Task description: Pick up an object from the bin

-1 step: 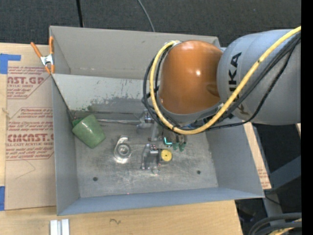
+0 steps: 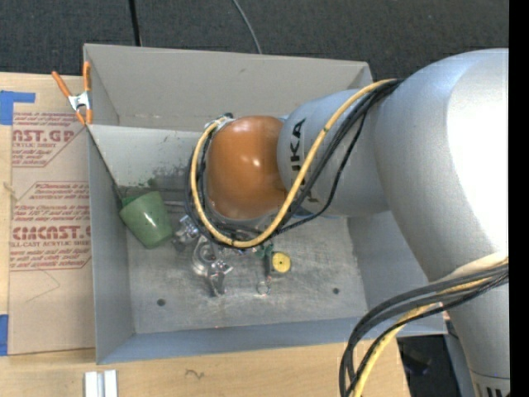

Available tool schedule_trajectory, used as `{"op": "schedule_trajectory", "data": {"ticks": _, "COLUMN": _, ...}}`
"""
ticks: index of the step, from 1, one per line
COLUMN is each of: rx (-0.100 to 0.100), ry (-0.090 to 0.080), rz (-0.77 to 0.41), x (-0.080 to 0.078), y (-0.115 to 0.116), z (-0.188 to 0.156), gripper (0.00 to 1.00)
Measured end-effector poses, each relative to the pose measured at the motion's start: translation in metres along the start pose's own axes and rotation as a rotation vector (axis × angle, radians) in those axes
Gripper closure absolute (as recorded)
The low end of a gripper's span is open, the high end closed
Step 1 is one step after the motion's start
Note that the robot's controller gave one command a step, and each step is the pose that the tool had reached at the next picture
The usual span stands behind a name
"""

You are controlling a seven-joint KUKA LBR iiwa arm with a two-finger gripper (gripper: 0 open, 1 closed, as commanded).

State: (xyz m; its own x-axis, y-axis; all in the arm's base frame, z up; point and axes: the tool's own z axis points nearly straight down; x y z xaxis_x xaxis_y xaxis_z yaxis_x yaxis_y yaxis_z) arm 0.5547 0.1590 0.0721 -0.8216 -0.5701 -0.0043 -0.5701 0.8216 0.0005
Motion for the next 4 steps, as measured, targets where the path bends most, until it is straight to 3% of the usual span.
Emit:
{"op": "schedule_trajectory", "data": {"ticks": 1, "rx": 0.002, "ry": -0.001, "rz": -0.062, "x": -0.014, "y": -0.026, "z": -0.029, "gripper": 0.00}}
{"op": "schedule_trajectory", "data": {"ticks": 2, "rx": 0.000, "ry": 0.001, "rz": -0.167, "x": -0.010, "y": -0.036, "z": -0.028, "gripper": 0.00}}
{"op": "schedule_trajectory", "data": {"ticks": 3, "rx": 0.000, "ry": -0.001, "rz": -0.342, "x": -0.015, "y": -0.028, "z": -0.001, "gripper": 0.00}}
{"op": "schedule_trajectory", "data": {"ticks": 4, "rx": -0.001, "ry": 0.002, "rz": -0.340, "x": -0.016, "y": -0.027, "z": -0.002, "gripper": 0.00}}
